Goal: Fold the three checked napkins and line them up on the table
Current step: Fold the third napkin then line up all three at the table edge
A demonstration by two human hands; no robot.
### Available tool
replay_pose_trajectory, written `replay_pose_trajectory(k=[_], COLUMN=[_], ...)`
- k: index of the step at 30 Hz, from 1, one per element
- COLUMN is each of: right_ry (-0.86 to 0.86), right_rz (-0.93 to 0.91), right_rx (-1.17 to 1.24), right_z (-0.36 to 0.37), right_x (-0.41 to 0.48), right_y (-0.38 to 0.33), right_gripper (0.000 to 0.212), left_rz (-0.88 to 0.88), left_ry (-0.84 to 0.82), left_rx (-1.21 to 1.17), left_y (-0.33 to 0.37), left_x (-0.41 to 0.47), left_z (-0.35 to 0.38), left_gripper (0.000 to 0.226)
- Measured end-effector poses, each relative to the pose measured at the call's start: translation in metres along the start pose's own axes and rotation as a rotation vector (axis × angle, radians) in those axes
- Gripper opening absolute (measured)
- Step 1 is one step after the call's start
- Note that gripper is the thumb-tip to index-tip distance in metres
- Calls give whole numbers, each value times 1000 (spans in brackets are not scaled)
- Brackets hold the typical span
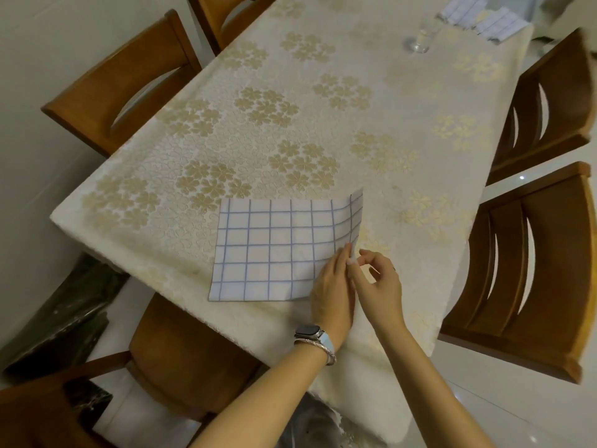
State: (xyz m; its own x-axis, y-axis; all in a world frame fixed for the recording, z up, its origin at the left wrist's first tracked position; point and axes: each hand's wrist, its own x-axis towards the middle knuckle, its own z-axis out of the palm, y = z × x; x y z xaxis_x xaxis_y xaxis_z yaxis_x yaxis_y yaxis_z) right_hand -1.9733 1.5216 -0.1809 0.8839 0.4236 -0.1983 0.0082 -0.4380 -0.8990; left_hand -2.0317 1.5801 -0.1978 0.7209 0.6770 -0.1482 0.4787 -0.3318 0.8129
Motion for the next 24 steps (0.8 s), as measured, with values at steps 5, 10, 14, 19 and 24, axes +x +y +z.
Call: replay_pose_trajectory(k=[5, 10, 14, 19, 24], right_ry=[-99, -291, -465, -558, -611], right_rz=[-37, -137, -284, -419, -441], right_rx=[63, -132, -356, -593, -743], right_z=[1, 15, 45, 82, 102], right_x=[2, 17, 34, 40, 37], right_y=[-5, -4, 2, 3, 7], right_gripper=[30, 48, 55, 59, 61], left_rz=[-182, -477, -581, -642, -703], left_ry=[19, 182, 286, 371, 491], left_rx=[-454, -901, -1185, -1222, -1214], left_y=[3, -17, -44, -71, -89], left_x=[-1, -1, -1, -9, -9], left_z=[-17, -44, -67, -86, -97], left_gripper=[41, 43, 45, 45, 38])
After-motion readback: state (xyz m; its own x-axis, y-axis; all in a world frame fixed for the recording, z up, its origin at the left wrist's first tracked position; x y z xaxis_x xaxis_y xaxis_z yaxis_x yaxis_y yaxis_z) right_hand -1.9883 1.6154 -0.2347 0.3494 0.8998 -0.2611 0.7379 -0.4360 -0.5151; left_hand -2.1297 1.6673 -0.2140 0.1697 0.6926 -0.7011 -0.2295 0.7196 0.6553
